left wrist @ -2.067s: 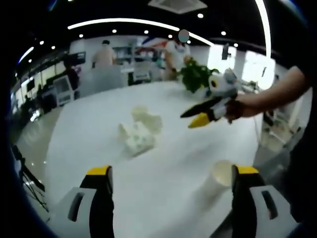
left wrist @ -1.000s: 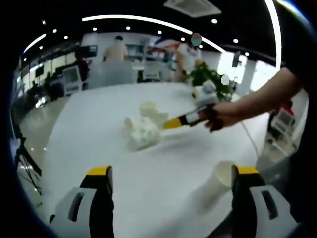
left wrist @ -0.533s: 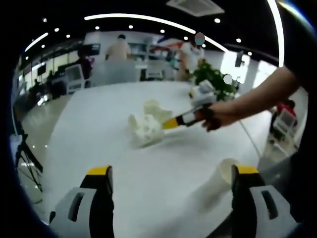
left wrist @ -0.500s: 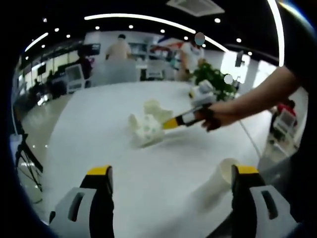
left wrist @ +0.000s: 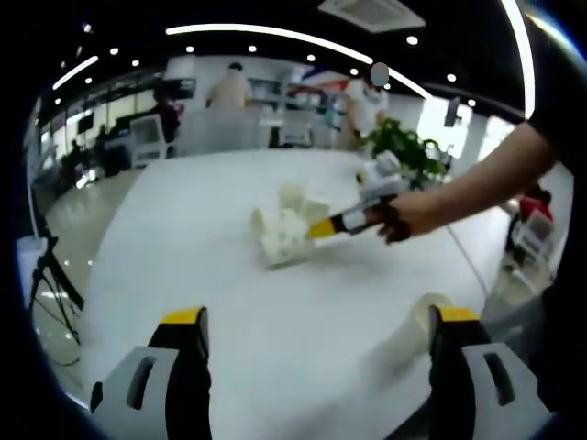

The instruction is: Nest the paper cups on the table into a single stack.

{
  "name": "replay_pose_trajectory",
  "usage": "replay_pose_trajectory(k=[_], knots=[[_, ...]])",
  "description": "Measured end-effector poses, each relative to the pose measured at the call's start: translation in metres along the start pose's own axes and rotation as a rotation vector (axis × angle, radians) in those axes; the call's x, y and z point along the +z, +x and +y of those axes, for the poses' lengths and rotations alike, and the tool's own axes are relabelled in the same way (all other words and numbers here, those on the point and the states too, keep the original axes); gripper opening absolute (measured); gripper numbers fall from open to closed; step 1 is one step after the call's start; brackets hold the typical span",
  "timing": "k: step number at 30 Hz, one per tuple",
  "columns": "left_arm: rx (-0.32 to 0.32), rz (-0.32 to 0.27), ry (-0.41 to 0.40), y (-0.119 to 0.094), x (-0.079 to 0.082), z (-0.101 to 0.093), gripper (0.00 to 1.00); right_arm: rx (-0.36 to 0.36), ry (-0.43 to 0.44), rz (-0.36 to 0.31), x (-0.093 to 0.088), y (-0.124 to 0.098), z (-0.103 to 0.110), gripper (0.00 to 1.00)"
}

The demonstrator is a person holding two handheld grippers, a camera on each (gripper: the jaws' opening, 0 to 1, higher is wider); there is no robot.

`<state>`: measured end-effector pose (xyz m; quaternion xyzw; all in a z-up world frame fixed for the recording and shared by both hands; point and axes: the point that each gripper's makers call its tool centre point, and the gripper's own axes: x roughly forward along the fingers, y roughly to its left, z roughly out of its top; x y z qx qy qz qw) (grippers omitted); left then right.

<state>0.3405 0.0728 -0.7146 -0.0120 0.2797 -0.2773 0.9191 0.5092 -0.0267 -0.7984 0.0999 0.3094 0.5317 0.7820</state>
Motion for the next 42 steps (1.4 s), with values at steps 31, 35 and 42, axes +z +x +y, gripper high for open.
replay_pose_trajectory(k=[31, 35, 42], knots=[[-0.047, -0.003, 0.092, -0.007, 0.01, -0.024, 0.98, 0.0, -0.044, -0.037, 0.002, -0.081, 0.049, 0.0], [-0.064, -0.007, 0.097, -0.007, 0.01, -0.03, 0.98, -0.01, -0.066, -0.035, -0.001, -0.098, 0.057, 0.0], [-0.082, -0.012, 0.117, -0.009, 0.015, -0.034, 0.97, -0.016, -0.112, -0.046, 0.001, -0.129, 0.074, 0.0]])
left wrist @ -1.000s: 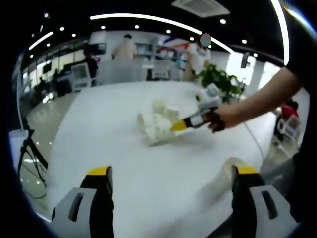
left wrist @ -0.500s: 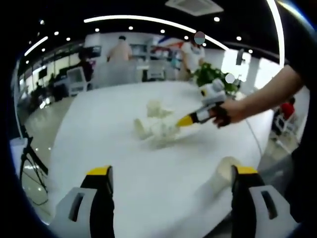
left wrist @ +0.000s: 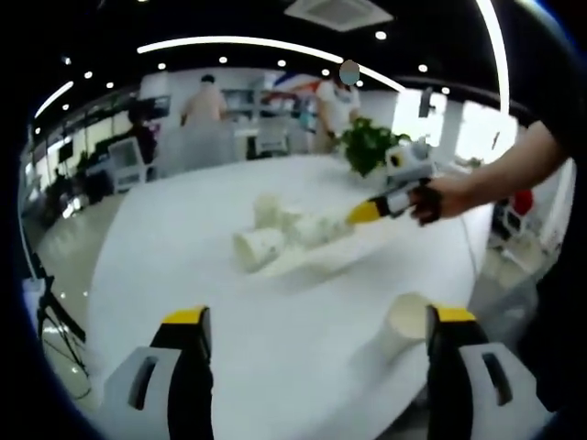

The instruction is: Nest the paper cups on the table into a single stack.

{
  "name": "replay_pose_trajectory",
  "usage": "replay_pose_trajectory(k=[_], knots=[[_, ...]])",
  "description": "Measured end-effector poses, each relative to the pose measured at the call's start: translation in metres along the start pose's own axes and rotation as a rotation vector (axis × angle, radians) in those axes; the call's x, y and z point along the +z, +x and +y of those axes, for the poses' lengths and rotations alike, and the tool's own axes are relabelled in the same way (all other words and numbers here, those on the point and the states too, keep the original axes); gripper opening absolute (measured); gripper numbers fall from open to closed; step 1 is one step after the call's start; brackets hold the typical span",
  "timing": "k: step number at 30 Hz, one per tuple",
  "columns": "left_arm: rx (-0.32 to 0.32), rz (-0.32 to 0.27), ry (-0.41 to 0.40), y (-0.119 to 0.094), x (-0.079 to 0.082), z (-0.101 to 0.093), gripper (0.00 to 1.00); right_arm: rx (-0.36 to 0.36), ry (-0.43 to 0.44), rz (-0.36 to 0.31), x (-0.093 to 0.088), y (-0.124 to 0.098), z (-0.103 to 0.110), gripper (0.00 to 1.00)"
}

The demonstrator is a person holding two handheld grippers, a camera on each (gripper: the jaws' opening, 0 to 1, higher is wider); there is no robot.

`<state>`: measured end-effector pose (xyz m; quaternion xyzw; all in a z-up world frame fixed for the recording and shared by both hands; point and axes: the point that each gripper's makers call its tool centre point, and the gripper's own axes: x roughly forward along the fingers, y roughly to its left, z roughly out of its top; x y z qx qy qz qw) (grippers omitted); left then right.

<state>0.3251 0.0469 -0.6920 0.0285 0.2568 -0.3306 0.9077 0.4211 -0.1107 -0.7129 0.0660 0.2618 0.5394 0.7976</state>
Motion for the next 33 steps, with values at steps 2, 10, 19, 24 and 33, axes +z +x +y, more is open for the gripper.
replay_pose_trajectory(k=[2, 10, 19, 24, 33], knots=[[-0.007, 0.001, 0.004, 0.0, 0.0, 0.0, 0.97, 0.01, -0.04, 0.019, 0.001, -0.01, 0.008, 0.0], [-0.032, -0.01, 0.047, 0.002, 0.012, -0.006, 0.97, 0.005, -0.12, 0.002, 0.02, -0.048, 0.03, 0.0], [-0.062, -0.014, 0.065, 0.003, 0.015, -0.018, 0.98, -0.017, -0.198, -0.021, 0.049, -0.085, 0.054, 0.0], [-0.068, -0.01, 0.069, 0.002, 0.012, -0.018, 0.97, -0.019, -0.259, -0.014, 0.066, -0.104, 0.071, 0.0], [-0.08, -0.002, 0.065, 0.001, 0.007, -0.021, 0.97, -0.083, -0.359, 0.053, 0.082, -0.129, 0.076, 0.0]])
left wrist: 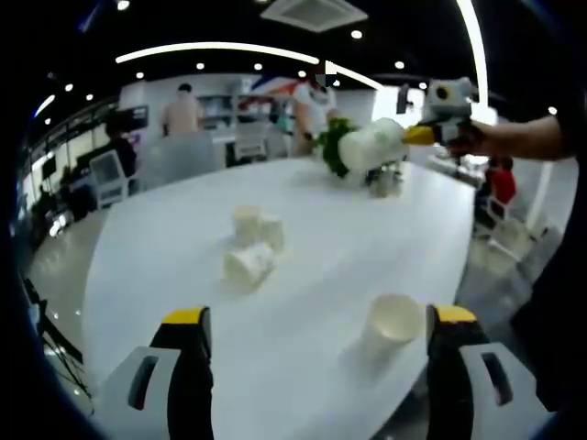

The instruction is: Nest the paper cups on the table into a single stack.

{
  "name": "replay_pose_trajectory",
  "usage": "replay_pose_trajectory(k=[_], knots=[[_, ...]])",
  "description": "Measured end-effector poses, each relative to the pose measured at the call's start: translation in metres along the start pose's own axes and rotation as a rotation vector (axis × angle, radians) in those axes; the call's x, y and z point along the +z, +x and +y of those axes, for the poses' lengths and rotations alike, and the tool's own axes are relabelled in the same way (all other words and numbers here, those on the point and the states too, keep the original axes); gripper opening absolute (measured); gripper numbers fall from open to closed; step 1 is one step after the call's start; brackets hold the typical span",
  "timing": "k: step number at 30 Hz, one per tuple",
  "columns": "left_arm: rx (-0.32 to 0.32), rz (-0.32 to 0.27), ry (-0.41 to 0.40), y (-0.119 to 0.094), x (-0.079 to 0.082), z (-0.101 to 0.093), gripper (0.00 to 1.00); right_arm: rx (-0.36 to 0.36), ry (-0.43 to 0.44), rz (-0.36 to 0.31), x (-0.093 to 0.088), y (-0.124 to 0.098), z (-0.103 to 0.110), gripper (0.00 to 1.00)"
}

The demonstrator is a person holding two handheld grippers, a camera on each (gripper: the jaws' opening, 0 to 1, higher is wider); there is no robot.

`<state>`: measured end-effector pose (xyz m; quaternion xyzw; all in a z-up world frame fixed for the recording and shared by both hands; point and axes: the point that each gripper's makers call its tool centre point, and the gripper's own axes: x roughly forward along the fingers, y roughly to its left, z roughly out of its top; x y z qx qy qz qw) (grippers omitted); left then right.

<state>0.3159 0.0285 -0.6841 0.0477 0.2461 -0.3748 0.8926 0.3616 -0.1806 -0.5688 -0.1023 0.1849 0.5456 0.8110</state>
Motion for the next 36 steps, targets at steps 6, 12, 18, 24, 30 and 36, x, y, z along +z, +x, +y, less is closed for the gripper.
replay_pose_trajectory(k=[6, 12, 18, 24, 30, 36], knots=[[-0.006, 0.008, -0.007, 0.0, -0.002, -0.002, 0.97, -0.005, -0.151, 0.113, 0.019, -0.015, 0.005, 0.0], [-0.008, 0.008, 0.003, -0.001, -0.002, -0.003, 0.97, 0.034, -0.273, 0.168, 0.058, -0.027, 0.016, 0.0], [-0.011, 0.012, 0.002, -0.002, -0.005, -0.004, 0.97, 0.084, -0.368, 0.187, 0.105, -0.037, 0.032, 0.0], [-0.013, 0.011, 0.002, -0.003, -0.007, -0.005, 0.96, 0.142, -0.466, 0.241, 0.135, -0.043, 0.05, 0.0], [-0.011, 0.009, 0.004, -0.003, -0.008, -0.005, 0.96, 0.222, -0.65, 0.409, 0.109, -0.03, 0.071, 0.0], [-0.01, 0.014, -0.007, -0.006, -0.011, -0.005, 0.97, 0.323, -0.825, 0.531, 0.084, -0.016, 0.092, 0.0]])
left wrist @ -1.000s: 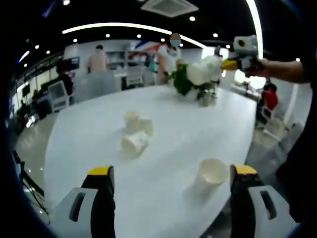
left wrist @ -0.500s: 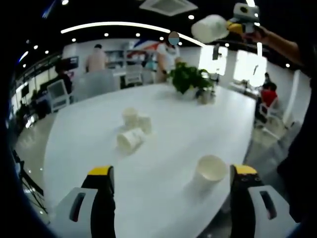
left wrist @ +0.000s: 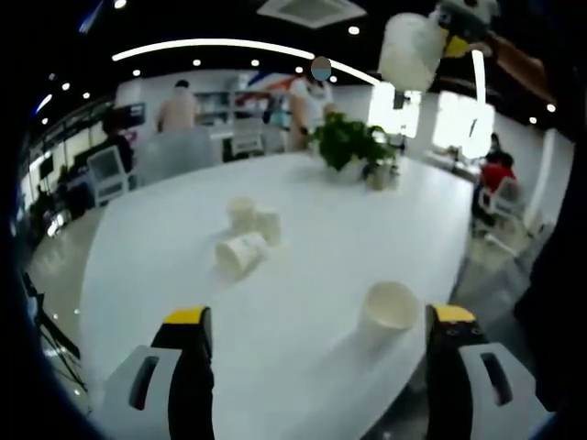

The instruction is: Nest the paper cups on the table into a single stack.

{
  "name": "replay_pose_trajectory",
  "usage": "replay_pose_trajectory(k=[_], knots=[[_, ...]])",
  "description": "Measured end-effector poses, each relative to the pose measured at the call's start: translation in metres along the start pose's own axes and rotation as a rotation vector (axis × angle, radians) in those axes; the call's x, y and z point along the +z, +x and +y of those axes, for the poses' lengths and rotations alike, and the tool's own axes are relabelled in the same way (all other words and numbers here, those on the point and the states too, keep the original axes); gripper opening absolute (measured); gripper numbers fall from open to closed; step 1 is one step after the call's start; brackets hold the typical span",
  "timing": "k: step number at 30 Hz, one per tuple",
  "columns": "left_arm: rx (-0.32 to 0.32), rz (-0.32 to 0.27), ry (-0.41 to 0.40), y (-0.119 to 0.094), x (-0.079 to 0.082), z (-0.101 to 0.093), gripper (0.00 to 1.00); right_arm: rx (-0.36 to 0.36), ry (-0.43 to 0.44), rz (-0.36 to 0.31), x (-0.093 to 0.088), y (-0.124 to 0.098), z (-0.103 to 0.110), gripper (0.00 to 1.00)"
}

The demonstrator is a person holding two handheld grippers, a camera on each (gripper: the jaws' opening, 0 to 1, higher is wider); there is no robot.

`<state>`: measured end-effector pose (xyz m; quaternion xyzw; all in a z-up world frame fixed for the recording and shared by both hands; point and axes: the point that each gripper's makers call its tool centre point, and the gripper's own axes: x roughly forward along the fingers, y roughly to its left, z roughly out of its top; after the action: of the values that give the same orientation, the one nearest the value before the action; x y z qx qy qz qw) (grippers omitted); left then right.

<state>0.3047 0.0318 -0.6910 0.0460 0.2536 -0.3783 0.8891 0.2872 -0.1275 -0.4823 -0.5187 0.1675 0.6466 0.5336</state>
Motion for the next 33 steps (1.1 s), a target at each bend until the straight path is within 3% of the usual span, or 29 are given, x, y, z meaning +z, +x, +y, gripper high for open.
replay_pose_trajectory(k=[8, 15, 21, 27, 33], knots=[[0.008, -0.006, -0.012, -0.001, -0.002, 0.003, 0.96, 0.055, -0.179, 0.056, 0.007, 0.034, 0.022, 0.0], [0.016, -0.007, -0.03, -0.004, -0.006, 0.007, 0.96, 0.103, -0.204, 0.078, 0.007, 0.073, 0.038, 0.0], [0.023, -0.01, -0.033, -0.006, -0.008, 0.006, 0.96, 0.14, -0.332, 0.115, 0.004, 0.103, 0.054, 0.0], [0.024, -0.007, -0.044, -0.008, -0.014, 0.006, 0.96, 0.166, -0.396, 0.163, -0.004, 0.133, 0.064, 0.0], [0.032, -0.014, -0.053, -0.01, -0.015, 0.008, 0.97, 0.209, -0.407, 0.17, -0.011, 0.153, 0.076, 0.0]])
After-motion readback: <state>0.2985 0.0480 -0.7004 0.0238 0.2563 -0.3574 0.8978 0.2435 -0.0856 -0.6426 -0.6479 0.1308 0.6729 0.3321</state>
